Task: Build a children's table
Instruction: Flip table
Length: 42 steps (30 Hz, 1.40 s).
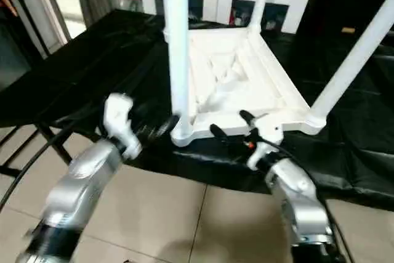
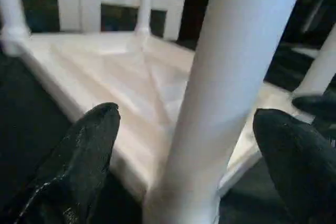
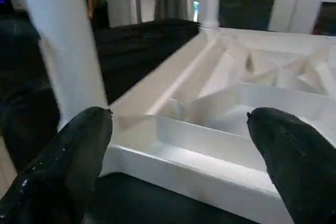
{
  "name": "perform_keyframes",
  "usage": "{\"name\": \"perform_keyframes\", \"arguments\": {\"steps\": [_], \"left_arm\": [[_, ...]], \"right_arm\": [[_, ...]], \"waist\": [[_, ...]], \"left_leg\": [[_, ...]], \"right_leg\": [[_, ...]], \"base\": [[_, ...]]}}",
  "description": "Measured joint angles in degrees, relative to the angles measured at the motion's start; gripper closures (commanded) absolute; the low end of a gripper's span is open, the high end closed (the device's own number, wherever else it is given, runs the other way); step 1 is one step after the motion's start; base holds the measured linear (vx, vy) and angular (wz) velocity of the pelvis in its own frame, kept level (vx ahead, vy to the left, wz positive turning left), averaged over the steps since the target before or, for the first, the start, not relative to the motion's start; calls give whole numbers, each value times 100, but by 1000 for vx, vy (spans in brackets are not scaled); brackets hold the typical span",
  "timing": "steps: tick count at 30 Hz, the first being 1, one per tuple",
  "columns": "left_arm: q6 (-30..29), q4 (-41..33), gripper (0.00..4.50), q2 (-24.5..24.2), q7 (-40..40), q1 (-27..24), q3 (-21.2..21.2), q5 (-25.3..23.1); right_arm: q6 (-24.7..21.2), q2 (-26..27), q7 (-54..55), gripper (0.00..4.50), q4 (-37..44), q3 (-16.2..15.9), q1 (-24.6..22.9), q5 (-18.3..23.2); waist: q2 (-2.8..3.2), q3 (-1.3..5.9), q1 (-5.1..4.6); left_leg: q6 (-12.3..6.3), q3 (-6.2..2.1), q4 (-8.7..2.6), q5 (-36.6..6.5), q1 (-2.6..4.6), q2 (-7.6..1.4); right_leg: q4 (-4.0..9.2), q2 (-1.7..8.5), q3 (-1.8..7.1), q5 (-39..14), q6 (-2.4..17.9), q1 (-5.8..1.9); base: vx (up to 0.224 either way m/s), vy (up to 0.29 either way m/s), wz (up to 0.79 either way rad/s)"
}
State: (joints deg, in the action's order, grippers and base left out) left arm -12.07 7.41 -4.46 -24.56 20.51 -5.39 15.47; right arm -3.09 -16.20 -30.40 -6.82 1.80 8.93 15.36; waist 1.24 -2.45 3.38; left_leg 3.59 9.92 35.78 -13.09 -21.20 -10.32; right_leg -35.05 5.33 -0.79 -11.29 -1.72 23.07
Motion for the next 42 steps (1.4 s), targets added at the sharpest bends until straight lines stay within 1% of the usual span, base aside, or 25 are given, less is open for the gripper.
{"name": "perform_keyframes", "arguments": {"steps": [3,5,9,11,14,17,19,20,21,22,25,26,27,30,31,32,37,40,42], "left_arm": [[75,243,4,168,-16,303,-40,-17],[128,457,4,169,-12,483,-136,-140],[142,957,4,186,141,576,-185,-357],[138,1140,29,195,288,597,-176,-418],[107,1231,36,212,452,682,-149,-488],[108,1388,75,268,579,772,-55,-515],[122,1522,79,351,628,825,57,-487],[126,1554,95,381,638,835,101,-443],[134,1561,95,406,647,836,125,-397],[137,1563,119,427,649,836,132,-382],[141,1563,130,508,608,836,154,-275],[141,1563,155,525,604,840,171,-263],[141,1563,163,540,599,849,178,-257],[140,1563,170,594,600,854,188,-261],[140,1563,190,610,601,854,200,-256],[140,1563,199,618,602,854,212,-251],[146,1563,220,597,600,856,220,-285],[120,1563,221,662,617,856,296,-268],[91,1562,221,729,640,856,366,-231]], "right_arm": [[-108,-35,218,0,-7,64,-23,-128],[-204,-26,397,0,-19,72,-47,-200],[-287,44,583,0,-19,104,-55,-205],[-303,94,628,0,-14,100,-97,-205],[-321,194,647,0,-10,86,-188,-205],[-398,294,673,0,2,41,-215,-197],[-452,388,701,0,4,26,-222,-153],[-482,409,706,0,4,2,-228,-147],[-514,425,706,0,3,-4,-245,-146],[-534,427,706,0,2,-8,-264,-147],[-561,479,772,0,-1,10,-268,-142],[-577,507,796,0,-2,10,-268,-137],[-626,552,835,0,-2,16,-268,-126],[-694,614,905,0,-7,25,-267,-122],[-709,626,925,0,-8,38,-266,-119],[-737,641,938,0,-8,53,-263,-112],[-806,705,999,0,-11,113,-261,6],[-882,779,1041,0,-10,180,-260,71],[-989,852,1095,0,-10,235,-260,136]], "waist": [[0,0,3],[1,1,3],[11,4,-41],[11,3,-30],[12,3,-6],[12,3,-15],[12,3,-18],[12,3,-19],[12,3,-13],[13,3,-5],[13,2,-8],[13,2,-8],[13,2,-5],[15,1,-2],[15,1,-2],[15,1,-2],[47,-2,-3],[62,-1,-4],[84,-2,-3]], "left_leg": [[-23,-1,-3,16,1,-2],[-24,-1,-3,18,2,-2],[-20,-2,-4,18,3,-2],[-15,-4,-7,18,3,-2],[-16,-4,-8,18,1,-2],[-14,-4,-8,18,3,-2],[8,-4,-8,7,4,-2],[8,-4,-9,7,4,-2],[8,-5,-9,6,3,-3],[9,-5,-9,6,1,-2],[8,-5,-10,6,1,-2],[8,-5,-11,6,1,-2],[8,-5,-13,6,2,-2],[9,-5,-13,6,1,-2],[9,-5,-13,6,0,-2],[9,-5,-13,6,1,-2],[10,-4,-14,6,2,-2],[10,-5,-14,7,2,-1],[10,-4,-14,6,1,1]], "right_leg": [[0,-1,-3,0,0,1],[-1,-1,-3,0,0,0],[-2,-3,-2,0,0,1],[-1,-3,-5,0,0,1],[2,-3,-5,0,0,1],[1,-3,-4,0,0,0],[-1,-3,-4,0,0,0],[-1,-3,-4,0,0,0],[-1,-3,-5,0,1,0],[1,-2,-5,0,1,0],[3,-2,-5,0,1,0],[3,-3,-6,0,1,1],[3,-3,-6,0,1,1],[5,-2,-5,0,1,1],[5,-2,-5,0,1,1],[5,-2,-5,0,1,1],[3,-2,-5,0,0,1],[4,-2,-4,0,1,1],[4,1,-3,0,1,1]], "base": [[0,0,0],[0,0,0],[0,0,0],[0,0,0],[0,0,0],[0,0,0],[0,0,0],[0,0,0],[0,0,0],[0,0,0],[0,0,0],[0,0,0],[0,0,0],[0,0,0],[0,0,0],[0,0,0],[0,0,0],[0,0,0],[0,0,0]]}}
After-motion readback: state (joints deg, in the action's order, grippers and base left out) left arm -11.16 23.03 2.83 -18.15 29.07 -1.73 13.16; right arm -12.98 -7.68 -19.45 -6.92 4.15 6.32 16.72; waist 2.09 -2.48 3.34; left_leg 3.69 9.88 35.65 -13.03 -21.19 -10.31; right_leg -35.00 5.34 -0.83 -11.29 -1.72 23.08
